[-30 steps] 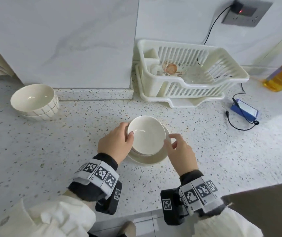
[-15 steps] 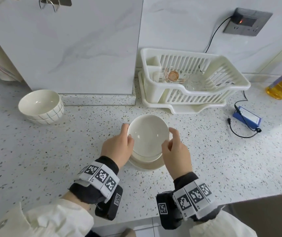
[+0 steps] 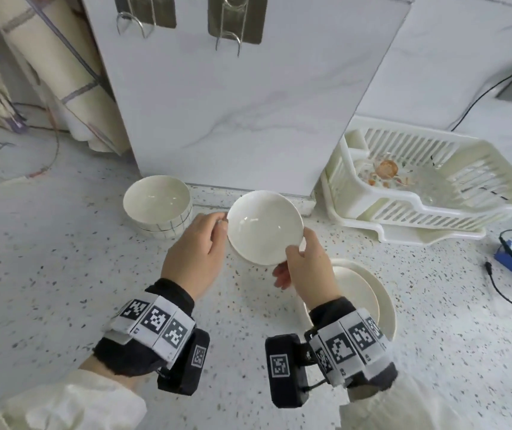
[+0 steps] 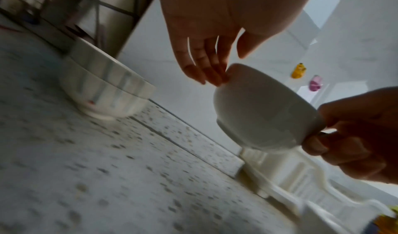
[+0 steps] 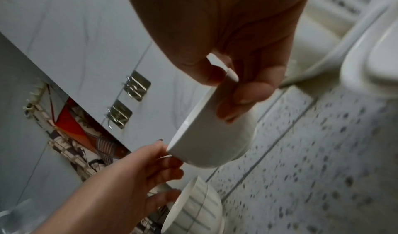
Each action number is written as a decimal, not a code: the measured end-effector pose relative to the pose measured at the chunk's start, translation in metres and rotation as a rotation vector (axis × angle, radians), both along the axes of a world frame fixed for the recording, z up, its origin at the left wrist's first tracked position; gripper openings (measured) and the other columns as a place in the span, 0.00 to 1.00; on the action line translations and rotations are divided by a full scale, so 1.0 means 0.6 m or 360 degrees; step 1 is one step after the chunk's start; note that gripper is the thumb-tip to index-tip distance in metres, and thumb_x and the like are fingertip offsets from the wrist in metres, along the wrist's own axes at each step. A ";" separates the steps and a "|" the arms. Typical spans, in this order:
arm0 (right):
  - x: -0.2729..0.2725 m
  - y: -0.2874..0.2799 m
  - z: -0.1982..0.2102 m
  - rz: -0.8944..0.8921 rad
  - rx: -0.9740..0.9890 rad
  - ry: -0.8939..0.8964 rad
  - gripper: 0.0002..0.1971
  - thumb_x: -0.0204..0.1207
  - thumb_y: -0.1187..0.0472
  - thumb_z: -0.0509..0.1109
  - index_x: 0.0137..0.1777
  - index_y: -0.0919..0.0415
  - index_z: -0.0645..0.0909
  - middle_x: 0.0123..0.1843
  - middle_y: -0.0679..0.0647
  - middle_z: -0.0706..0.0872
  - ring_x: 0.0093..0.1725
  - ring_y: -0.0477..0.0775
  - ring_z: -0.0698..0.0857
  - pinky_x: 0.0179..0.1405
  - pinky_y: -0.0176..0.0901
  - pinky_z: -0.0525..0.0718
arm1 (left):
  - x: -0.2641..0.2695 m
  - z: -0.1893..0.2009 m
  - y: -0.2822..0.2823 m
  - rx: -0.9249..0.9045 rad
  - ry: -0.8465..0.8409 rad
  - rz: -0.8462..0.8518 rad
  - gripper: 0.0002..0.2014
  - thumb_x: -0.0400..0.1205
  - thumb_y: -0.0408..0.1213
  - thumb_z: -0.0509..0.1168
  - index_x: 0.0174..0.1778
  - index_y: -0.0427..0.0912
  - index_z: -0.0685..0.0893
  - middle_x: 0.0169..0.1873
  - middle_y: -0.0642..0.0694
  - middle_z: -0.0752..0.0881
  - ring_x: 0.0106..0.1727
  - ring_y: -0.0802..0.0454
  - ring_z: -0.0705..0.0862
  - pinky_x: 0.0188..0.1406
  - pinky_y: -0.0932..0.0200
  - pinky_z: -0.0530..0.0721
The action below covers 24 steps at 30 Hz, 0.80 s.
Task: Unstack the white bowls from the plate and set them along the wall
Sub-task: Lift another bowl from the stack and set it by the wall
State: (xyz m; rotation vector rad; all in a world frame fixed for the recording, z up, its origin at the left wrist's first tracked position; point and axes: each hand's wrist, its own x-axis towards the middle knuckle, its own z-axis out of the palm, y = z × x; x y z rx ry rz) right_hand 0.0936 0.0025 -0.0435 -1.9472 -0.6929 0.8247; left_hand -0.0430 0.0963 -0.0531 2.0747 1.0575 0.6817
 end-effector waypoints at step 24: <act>-0.040 0.167 -0.116 -0.0349 -0.0111 0.0311 0.25 0.78 0.70 0.49 0.76 0.64 0.59 0.26 0.63 0.83 0.14 0.49 0.82 0.16 0.39 0.85 | -0.098 -0.080 0.176 0.0225 0.0262 -0.0217 0.08 0.79 0.33 0.62 0.50 0.41 0.83 0.46 0.46 0.89 0.42 0.46 0.85 0.41 0.54 0.81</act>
